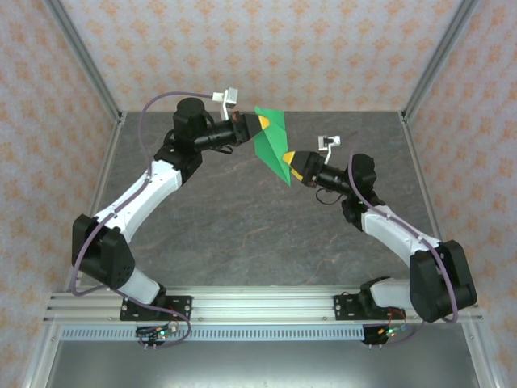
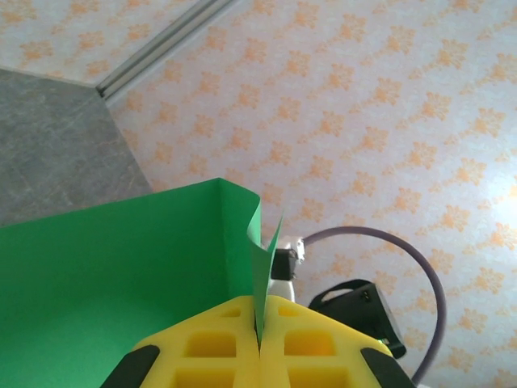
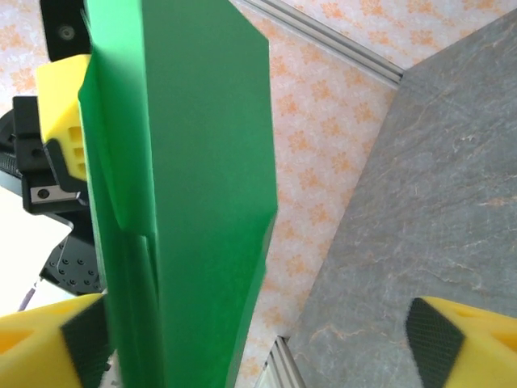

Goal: Fold a paper plane with a square sheet of paper (fold left side to right side)
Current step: Turn over the paper at the center of the table.

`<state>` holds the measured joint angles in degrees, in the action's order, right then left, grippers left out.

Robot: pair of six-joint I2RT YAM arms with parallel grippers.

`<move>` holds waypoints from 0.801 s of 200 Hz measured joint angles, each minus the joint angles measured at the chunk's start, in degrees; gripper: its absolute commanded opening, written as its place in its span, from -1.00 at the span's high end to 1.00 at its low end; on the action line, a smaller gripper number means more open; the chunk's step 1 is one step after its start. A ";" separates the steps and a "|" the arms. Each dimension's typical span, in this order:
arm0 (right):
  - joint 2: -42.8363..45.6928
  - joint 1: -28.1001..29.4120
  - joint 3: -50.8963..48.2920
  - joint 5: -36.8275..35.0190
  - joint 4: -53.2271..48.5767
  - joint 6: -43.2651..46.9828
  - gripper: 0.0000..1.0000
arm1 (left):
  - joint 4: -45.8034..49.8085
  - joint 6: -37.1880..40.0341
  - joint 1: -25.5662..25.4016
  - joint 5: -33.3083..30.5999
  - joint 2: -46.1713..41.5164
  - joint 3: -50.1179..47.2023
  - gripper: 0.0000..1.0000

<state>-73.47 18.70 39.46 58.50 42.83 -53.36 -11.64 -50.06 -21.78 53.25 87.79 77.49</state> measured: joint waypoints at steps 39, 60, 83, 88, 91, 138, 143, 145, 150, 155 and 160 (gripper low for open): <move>-0.04 0.04 1.95 1.51 1.16 -1.97 -0.21 | 0.28 0.61 -1.84 1.36 -0.24 0.52 0.89; -0.04 0.04 2.21 2.23 1.66 -2.40 -0.06 | 0.33 0.63 -1.88 1.90 -0.24 0.52 0.89; 0.09 0.04 2.23 2.67 1.62 -2.27 0.10 | 0.68 0.68 -1.86 1.99 -0.22 0.52 0.89; 0.15 0.04 2.23 2.71 1.42 -2.25 0.14 | 0.74 0.81 -1.88 2.01 -0.22 0.52 0.89; 0.24 0.04 2.23 2.75 1.33 -2.19 0.15 | 0.76 0.85 -1.88 2.03 -0.22 0.52 0.89; 2.62 0.04 2.25 2.84 -3.02 0.90 0.51 | 1.97 2.10 -1.88 2.05 0.15 0.52 0.85; 2.97 0.04 2.25 2.84 -3.67 1.38 0.53 | 2.03 2.14 -1.88 2.08 0.31 0.52 0.84; 3.08 0.04 2.25 2.84 -3.93 1.40 0.54 | 2.03 2.14 -1.88 2.05 0.37 0.52 0.83; 3.39 0.04 2.29 2.84 -4.57 1.95 0.56 | 2.05 2.19 -1.88 2.08 0.52 0.52 0.83; 3.63 0.04 2.32 2.84 -5.20 2.29 0.60 | 2.21 2.19 -1.88 2.08 0.68 0.52 0.82; 3.87 0.04 2.40 2.84 -5.86 2.64 0.63 | 2.40 2.16 -1.88 2.05 0.79 0.52 0.81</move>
<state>-69.60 18.74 41.87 61.34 36.97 -50.72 -9.23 -47.90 -23.66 55.31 88.58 78.02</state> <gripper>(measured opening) 0.216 0.089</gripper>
